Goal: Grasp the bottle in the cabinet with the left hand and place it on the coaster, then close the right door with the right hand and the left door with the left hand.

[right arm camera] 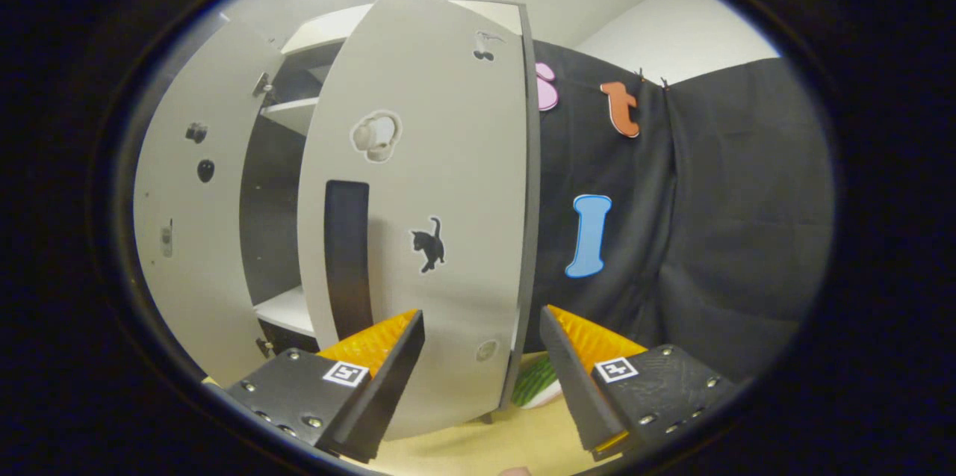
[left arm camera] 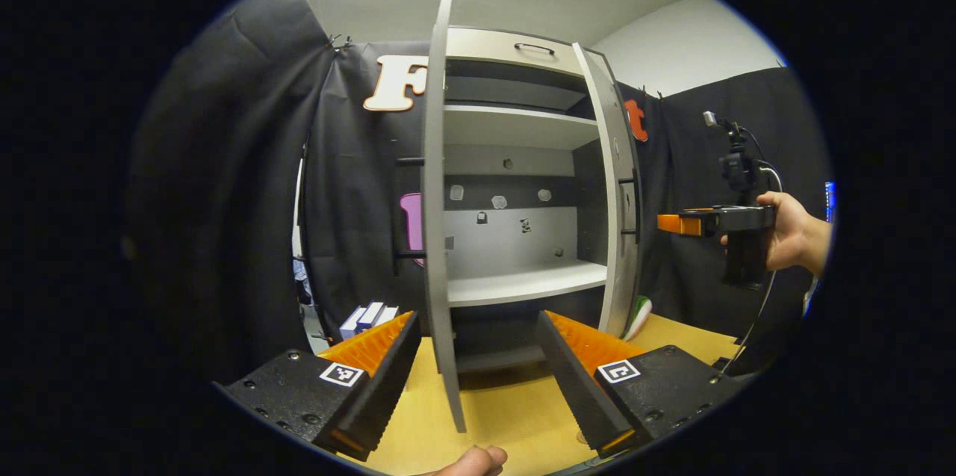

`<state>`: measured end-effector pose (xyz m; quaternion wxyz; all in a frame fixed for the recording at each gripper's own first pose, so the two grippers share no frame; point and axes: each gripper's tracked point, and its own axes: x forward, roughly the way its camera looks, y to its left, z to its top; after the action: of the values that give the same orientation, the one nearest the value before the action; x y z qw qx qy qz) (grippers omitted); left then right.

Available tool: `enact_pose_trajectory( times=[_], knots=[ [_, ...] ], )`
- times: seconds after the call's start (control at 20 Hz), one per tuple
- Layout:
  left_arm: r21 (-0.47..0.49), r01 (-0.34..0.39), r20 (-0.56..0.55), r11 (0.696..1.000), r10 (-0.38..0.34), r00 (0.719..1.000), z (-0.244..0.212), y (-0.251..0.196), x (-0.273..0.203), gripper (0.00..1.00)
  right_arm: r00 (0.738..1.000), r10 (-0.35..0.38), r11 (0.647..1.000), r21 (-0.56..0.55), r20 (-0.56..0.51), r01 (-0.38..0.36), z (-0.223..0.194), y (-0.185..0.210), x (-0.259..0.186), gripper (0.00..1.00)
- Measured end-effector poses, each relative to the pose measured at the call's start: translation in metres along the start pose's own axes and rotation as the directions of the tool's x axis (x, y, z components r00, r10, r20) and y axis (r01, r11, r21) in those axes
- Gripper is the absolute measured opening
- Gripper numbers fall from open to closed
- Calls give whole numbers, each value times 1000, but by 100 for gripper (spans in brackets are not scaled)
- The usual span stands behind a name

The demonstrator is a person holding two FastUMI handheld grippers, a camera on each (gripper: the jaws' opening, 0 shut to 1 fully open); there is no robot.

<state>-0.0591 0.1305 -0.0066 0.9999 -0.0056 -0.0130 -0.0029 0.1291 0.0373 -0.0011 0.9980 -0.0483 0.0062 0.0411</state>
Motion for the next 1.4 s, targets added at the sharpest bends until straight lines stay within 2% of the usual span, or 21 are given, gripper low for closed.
enact_pose_trajectory(
  times=[0.05, 0.15, 0.25, 0.45, 0.5, 0.55, 0.65, 0.8, 0.9, 0.95, 1.1, 1.15, 1.2, 1.25, 1.3, 1.35, 1.4],
  knots=[
    [6, -23, -4, 1000, 23, 1000, -1, 12, 2, 98, 1000, 10, 1000, -7, -6, -10, -5, 4, -3, 95],
    [16, -71, -28, 997, 71, 997, -4, 38, 5, 98, 999, 22, 999, -23, -25, -23, -15, 8, -14, 92],
    [3, -87, -35, 996, 87, 996, -12, 55, 2, 98, 999, 38, 999, -21, -32, -39, -21, 12, -25, 92],
    [41, -138, -23, 990, 139, 990, -2, 101, 19, 100, 999, 20, 999, 36, -35, -19, -23, 10, -37, 95],
    [49, -146, -21, 988, 147, 989, 0, 109, 26, 98, 999, 21, 999, 47, -33, -19, -22, 9, -40, 92],
    [53, -151, -21, 987, 153, 988, 0, 118, 33, 98, 999, 18, 998, 56, -33, -16, -22, 10, -43, 95],
    [32, -160, -22, 987, 161, 987, 5, 132, 49, 98, 1000, 0, 998, 63, -26, 1, -21, 6, -52, 92],
    [-3, -144, 9, 990, 144, 990, 28, 139, 72, 99, 1000, -16, 997, 74, -10, 17, -22, 6, -63, 95],
    [20, -114, 31, 993, 114, 993, 40, 136, 85, 98, 1000, -22, 996, 91, 3, 22, -23, 5, -74, 92],
    [36, -102, 31, 994, 101, 994, 42, 131, 88, 97, 1000, -24, 994, 103, 3, 24, -25, 3, -80, 95],
    [54, -134, 66, 989, 131, 989, 59, 131, 91, 90, 1000, -24, 993, 112, -7, 25, -29, -8, -102, 95],
    [48, -142, 57, 989, 139, 989, 57, 130, 91, 90, 999, -32, 994, 107, -14, 34, -30, -16, -112, 92],
    [32, -152, 46, 988, 151, 987, 56, 130, 91, 92, 999, -45, 994, 101, -20, 46, -30, -25, -122, 92],
    [19, -164, 30, 986, 164, 986, 54, 129, 91, 90, 998, -61, 993, 99, -20, 62, -29, -34, -132, 95],
    [22, -168, 17, 985, 168, 986, 54, 127, 91, 90, 997, -75, 992, 104, -20, 77, -27, -43, -143, 92],
    [31, -172, 8, 985, 172, 985, 54, 125, 90, 92, 996, -86, 990, 108, -18, 87, -27, -50, -154, 95],
    [36, -179, 1, 983, 179, 984, 54, 123, 89, 92, 995, -96, 989, 113, -15, 97, -27, -58, -165, 92]
  ],
)
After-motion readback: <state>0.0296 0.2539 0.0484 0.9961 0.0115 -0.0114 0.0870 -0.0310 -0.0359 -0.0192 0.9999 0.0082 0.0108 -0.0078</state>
